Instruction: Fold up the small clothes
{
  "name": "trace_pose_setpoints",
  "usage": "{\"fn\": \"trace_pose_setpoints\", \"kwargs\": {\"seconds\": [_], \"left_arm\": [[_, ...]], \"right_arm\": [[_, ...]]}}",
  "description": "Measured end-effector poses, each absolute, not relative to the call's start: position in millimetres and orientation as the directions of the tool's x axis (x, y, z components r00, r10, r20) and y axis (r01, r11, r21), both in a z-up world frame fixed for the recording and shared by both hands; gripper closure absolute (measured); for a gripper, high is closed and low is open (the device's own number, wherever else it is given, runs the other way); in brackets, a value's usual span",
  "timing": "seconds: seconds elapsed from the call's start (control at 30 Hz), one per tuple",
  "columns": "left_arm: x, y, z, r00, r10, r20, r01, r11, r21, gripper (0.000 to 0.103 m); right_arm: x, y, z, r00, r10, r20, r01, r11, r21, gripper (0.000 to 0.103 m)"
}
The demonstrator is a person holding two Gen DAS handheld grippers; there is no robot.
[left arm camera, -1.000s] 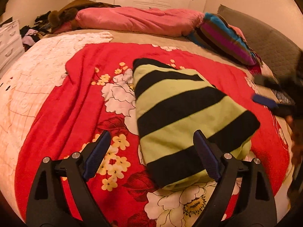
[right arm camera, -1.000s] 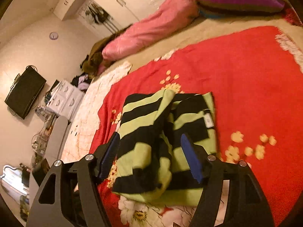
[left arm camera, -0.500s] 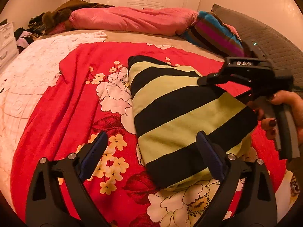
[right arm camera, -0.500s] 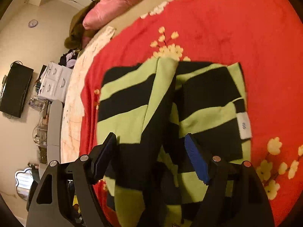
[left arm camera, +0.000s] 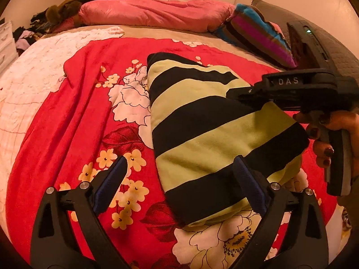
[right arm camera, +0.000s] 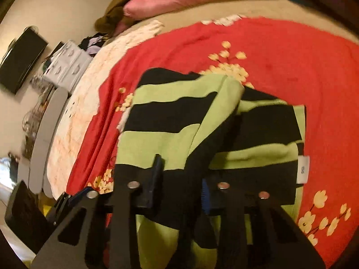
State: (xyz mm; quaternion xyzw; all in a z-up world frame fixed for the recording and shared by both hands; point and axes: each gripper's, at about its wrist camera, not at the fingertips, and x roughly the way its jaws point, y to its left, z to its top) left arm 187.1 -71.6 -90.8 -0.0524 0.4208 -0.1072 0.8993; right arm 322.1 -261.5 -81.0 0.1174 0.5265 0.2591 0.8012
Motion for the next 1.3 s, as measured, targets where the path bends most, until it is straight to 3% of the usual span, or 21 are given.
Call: {"fn": "trace_pose_setpoints", "kwargs": {"seconds": [0.13,0.4,0.77,0.87,0.97,1.03,1.17,1.2,1.3], "left_arm": [[185.6,-71.4,-87.3,0.633,-0.237,-0.737,0.150,0.971,-0.183,0.012],[183.5,-72.7,-84.6,0.643,-0.248,-0.725,0.170,0.969,-0.181,0.012],[188.2,-70.9,-96.0,0.612,-0.240,-0.754,0.152,0.971,-0.185,0.012],[189.0,-69.9,-100.8,0.600,-0.239,-0.763,0.147,0.971,-0.189,0.012],[189.0,-70.9,-103.5,0.595,-0.238,-0.768,0.149,0.971,-0.186,0.012],[188.8,-71.6,-104.2,0.594,-0.241,-0.768,0.151,0.971,-0.188,0.012],[187.7,-75.4,-104.6,0.594,-0.239,-0.768,0.158,0.971,-0.180,0.012],[187.6,-76.5,-104.7,0.595,-0.237,-0.768,0.160,0.971,-0.177,0.012],[187.1,-79.4,-105.1,0.596,-0.235,-0.768,0.166,0.972,-0.169,0.011]], "right_arm": [[317.0,-262.5,-63.2,0.344,0.584,-0.735,-0.335,0.808,0.485,0.085],[308.1,-283.8,-23.4,0.413,0.599,-0.686,-0.391,0.797,0.460,0.087],[305.4,-317.1,-88.2,0.455,0.404,-0.794,-0.269,0.912,0.310,0.087],[301.0,-310.5,-96.1,0.488,0.329,-0.809,-0.278,0.936,0.214,0.082],[300.1,-313.3,-95.2,0.503,0.326,-0.800,-0.270,0.939,0.214,0.077],[298.0,-319.3,-90.3,0.514,0.322,-0.795,-0.259,0.942,0.214,0.059],[278.1,-337.2,-69.6,0.560,0.349,-0.751,-0.246,0.936,0.252,0.046],[271.2,-341.7,-65.1,0.564,0.374,-0.736,-0.251,0.927,0.279,0.038],[254.9,-343.0,-61.5,0.539,0.439,-0.719,-0.291,0.898,0.330,0.037]]}}
